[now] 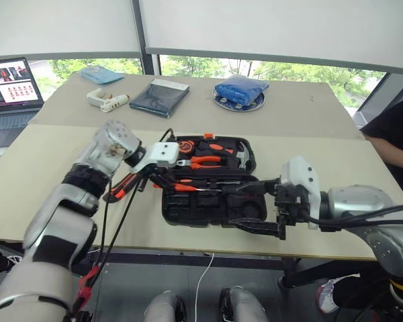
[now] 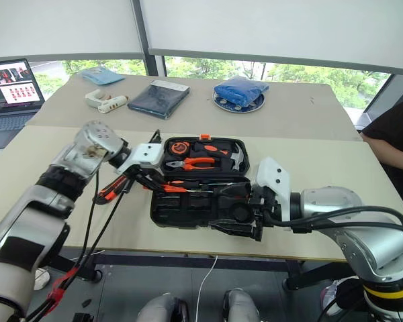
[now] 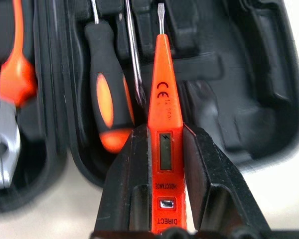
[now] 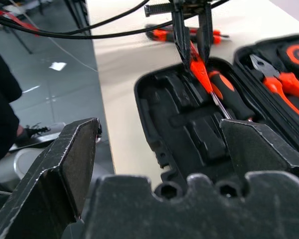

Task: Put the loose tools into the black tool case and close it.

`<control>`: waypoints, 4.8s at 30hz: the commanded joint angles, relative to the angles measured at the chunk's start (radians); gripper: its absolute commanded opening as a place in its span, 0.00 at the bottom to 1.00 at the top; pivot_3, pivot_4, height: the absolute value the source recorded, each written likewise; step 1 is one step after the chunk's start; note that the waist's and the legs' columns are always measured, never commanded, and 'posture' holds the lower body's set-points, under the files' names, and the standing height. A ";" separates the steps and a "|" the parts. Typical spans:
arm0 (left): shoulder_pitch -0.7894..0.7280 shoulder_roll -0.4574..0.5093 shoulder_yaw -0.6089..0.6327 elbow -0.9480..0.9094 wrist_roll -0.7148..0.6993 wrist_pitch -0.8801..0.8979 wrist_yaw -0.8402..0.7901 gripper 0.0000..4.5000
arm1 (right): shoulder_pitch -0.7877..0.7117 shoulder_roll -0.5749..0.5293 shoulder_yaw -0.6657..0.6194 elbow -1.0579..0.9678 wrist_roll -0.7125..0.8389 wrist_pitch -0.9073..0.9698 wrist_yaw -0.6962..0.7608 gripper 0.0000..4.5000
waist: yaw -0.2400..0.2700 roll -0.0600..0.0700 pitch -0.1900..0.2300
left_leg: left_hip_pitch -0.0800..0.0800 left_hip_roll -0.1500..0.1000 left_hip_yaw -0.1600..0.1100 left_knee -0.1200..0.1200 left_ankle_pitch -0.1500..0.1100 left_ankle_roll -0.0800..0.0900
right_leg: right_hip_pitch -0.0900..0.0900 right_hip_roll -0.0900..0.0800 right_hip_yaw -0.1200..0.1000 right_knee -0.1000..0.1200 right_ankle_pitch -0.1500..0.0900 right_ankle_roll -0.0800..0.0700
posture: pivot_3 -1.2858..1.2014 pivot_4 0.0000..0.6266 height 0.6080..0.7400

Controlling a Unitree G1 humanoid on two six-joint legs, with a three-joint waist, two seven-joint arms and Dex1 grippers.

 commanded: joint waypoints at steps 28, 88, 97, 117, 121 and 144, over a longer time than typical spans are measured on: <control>0.055 -0.109 0.002 -0.113 0.133 0.268 0.009 0.10 | -0.003 0.052 -0.050 0.003 0.025 -0.029 -0.123 1.00 | -0.002 0.000 0.000 | 0.001 0.000 -0.001 0.002 -0.002 0.003 | 0.001 0.000 0.002 0.000 -0.001 0.004 | 0.52 0.24 0.84; 0.380 -0.098 0.277 -0.134 -0.127 -0.236 0.220 0.02 | -0.014 0.095 -0.040 0.039 0.104 0.030 -0.173 1.00 | -0.012 0.000 -0.001 | 0.005 0.000 0.000 0.003 -0.001 0.003 | 0.005 -0.001 0.003 0.001 0.003 0.000 | 0.52 0.24 0.84; 0.413 -0.076 0.257 -0.117 -0.090 -0.134 0.228 0.02 | -0.023 0.099 -0.025 0.044 0.102 0.024 -0.180 1.00 | -0.017 0.001 -0.002 | 0.005 0.000 0.000 0.003 -0.001 0.003 | 0.005 -0.001 0.003 0.001 0.003 0.001 | 0.52 0.24 0.84; 1.025 0.389 0.929 -0.815 -0.408 0.582 0.441 0.99 | -0.179 0.096 0.109 0.188 -0.008 -0.089 0.058 1.00 | -0.022 0.002 -0.002 | 0.007 0.001 0.000 -0.001 -0.001 0.000 | 0.004 -0.002 0.004 0.000 -0.001 0.005 | 0.52 0.24 0.84; 1.004 0.425 0.867 -0.736 -0.350 0.579 0.509 0.99 | -0.213 0.117 0.141 0.228 -0.036 -0.111 0.097 1.00 | 0.001 0.002 -0.002 | 0.005 0.000 0.000 -0.001 -0.007 -0.010 | 0.002 -0.005 0.004 0.000 -0.001 0.004 | 0.52 0.24 0.84; 0.418 0.298 0.318 -0.207 -0.087 0.514 0.512 0.66 | -0.149 0.124 0.141 0.133 -0.053 -0.084 0.066 1.00 | -0.022 0.002 -0.003 | 0.010 0.001 0.004 -0.001 -0.003 -0.006 | 0.004 -0.001 0.004 0.004 -0.002 0.002 | 0.52 0.24 0.84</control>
